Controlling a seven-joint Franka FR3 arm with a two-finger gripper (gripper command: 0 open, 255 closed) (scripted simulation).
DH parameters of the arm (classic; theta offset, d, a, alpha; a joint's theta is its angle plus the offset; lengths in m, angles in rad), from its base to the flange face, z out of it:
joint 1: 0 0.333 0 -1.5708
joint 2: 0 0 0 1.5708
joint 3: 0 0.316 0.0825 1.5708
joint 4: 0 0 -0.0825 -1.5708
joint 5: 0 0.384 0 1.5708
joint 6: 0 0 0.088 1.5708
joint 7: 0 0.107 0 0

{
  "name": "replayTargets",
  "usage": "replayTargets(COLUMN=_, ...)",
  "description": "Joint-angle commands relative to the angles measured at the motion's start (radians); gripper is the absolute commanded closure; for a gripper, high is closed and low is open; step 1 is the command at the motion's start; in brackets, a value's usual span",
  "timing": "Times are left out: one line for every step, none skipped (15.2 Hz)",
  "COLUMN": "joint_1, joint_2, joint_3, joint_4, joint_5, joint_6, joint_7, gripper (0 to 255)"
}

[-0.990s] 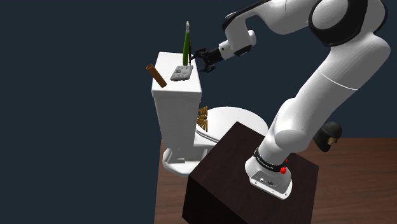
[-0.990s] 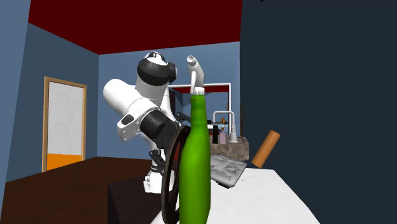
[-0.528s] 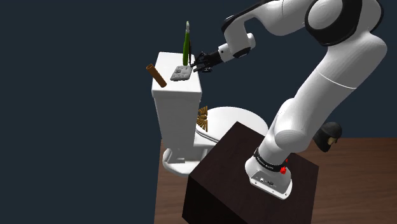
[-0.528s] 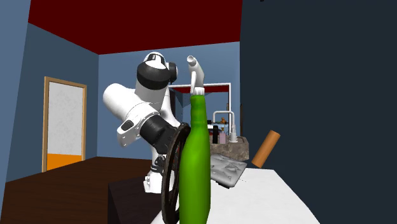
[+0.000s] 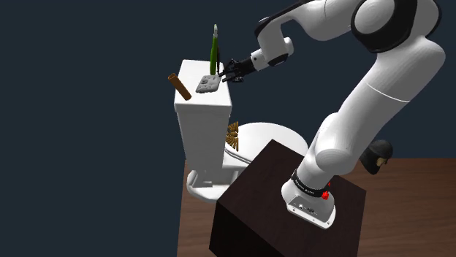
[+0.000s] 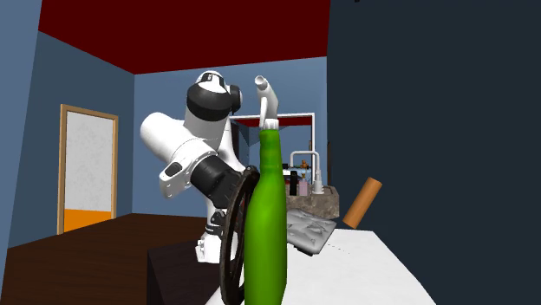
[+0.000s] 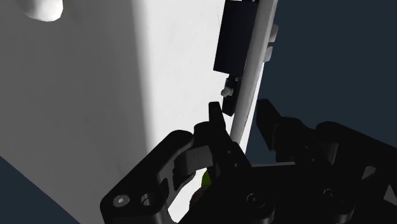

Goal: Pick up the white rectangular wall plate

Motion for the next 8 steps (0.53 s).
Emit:
replayTargets(joint_1=-0.001, joint_2=-0.014, joint_3=0.003, joint_4=0.004, joint_5=-0.021, joint_6=0.001, joint_7=0.024, gripper=255)
replayTargets(joint_1=-0.002, joint_2=-0.024, joint_3=0.006, joint_4=0.007, joint_5=-0.035, joint_6=0.002, joint_7=0.040, gripper=255)
replayTargets(joint_1=-0.003, joint_2=-0.034, joint_3=0.008, joint_4=0.010, joint_5=-0.049, joint_6=0.003, joint_7=0.056, gripper=255)
replayTargets(joint_1=-0.005, joint_2=-0.043, joint_3=0.010, joint_4=0.012, joint_5=-0.062, joint_6=0.003, joint_7=0.072, gripper=255)
replayTargets(joint_1=-0.006, joint_2=-0.052, joint_3=0.013, joint_4=0.015, joint_5=-0.076, joint_6=0.003, joint_7=0.088, gripper=255)
replayTargets(joint_1=-0.008, joint_2=-0.061, joint_3=0.016, joint_4=0.019, joint_5=-0.090, joint_6=0.002, joint_7=0.104, gripper=255)
replayTargets(joint_1=-0.010, joint_2=-0.070, joint_3=0.019, joint_4=0.022, joint_5=-0.103, joint_6=0.002, joint_7=0.120, gripper=255)
replayTargets(joint_1=-0.011, joint_2=-0.078, joint_3=0.021, joint_4=0.026, joint_5=-0.116, joint_6=0.001, joint_7=0.136, gripper=255)
